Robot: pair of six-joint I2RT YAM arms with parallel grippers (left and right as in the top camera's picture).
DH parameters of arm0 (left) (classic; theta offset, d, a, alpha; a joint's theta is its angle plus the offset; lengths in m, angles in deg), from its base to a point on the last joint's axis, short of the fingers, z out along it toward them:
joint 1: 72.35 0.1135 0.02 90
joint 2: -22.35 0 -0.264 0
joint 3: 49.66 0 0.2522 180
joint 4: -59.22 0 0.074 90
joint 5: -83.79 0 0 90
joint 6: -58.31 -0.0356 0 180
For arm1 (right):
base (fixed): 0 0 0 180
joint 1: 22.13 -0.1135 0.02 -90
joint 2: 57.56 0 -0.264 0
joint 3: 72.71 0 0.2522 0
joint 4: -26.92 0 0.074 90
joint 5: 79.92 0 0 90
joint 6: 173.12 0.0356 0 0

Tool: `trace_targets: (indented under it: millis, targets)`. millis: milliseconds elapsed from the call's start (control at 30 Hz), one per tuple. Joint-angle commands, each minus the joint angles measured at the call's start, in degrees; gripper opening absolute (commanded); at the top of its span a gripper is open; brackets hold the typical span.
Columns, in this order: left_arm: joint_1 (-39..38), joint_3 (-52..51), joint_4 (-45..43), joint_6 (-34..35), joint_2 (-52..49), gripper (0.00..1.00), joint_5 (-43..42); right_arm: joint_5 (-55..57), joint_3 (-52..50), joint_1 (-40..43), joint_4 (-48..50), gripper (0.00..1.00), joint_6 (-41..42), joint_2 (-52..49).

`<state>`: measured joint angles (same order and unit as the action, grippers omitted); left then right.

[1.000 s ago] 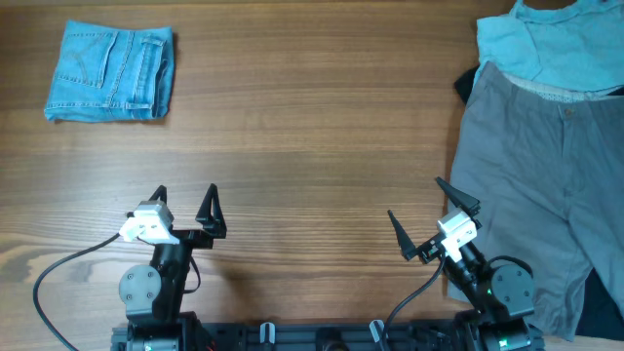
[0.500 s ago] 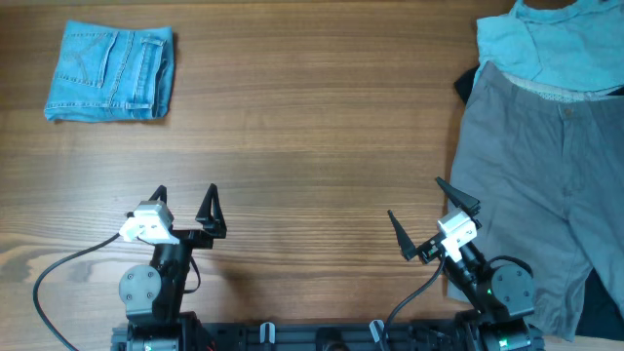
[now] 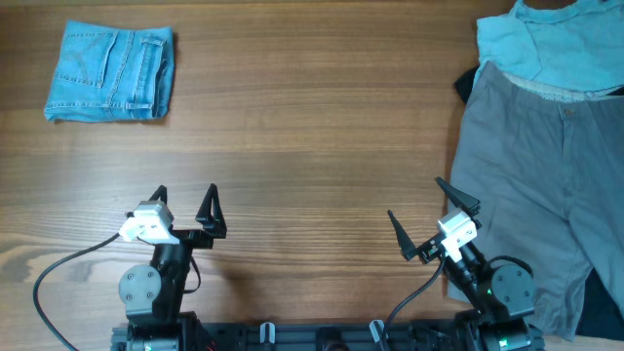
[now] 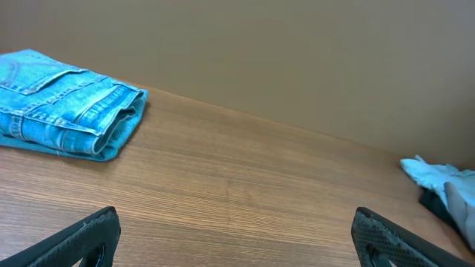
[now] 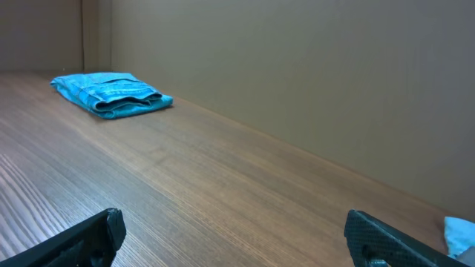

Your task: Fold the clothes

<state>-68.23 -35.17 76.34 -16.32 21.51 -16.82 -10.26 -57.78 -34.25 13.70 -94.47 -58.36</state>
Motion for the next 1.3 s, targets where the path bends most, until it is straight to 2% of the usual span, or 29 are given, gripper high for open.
trace_targets:
  millis: [0,267,367,467,633,733,867,1100,1200,1267]
  targets:
    - [-0.3,-0.4,-0.2,3.4,-0.1,1.0,-1.4,-0.3,-0.5,-0.2,0.8,1.0,1.0,-0.3]
    - [-0.3,-0.4,-1.2,2.9,-0.1,1.0,-1.4,-0.7,1.2,-0.2,1.8,1.0,7.4,-0.3]
    - [-0.3,0.5,-2.6,2.9,-0.1,1.0,-1.6,0.0,4.1,-0.2,-0.2,1.0,8.1,-1.0]
    - [-0.3,3.3,-2.3,2.9,-0.2,1.0,-1.6,1.8,7.4,-0.2,-3.3,1.0,12.3,-3.3]
    - [-0.3,11.2,6.8,2.9,-3.4,1.0,-1.7,2.9,14.6,-0.2,-5.9,1.0,14.3,-14.5]
    - [-0.3,17.4,15.0,3.0,-8.5,1.0,-0.9,2.9,21.2,-0.2,-7.8,1.0,14.3,-25.4]
    - [-0.3,27.2,23.2,2.9,-19.0,1.0,1.4,2.9,34.9,-0.2,-17.5,1.0,13.2,-42.0]
    - [-0.3,49.9,34.7,1.5,-45.6,1.0,3.2,2.4,67.2,-0.2,-43.6,1.0,-0.9,-69.1]
    - [-0.3,59.6,43.2,1.6,-56.6,1.0,3.2,-1.9,76.3,-0.2,-51.1,1.0,4.9,-76.1]
    - [-0.3,65.1,48.3,1.5,-62.9,1.0,3.0,-2.7,78.5,-0.2,-54.3,0.99,9.3,-78.7]
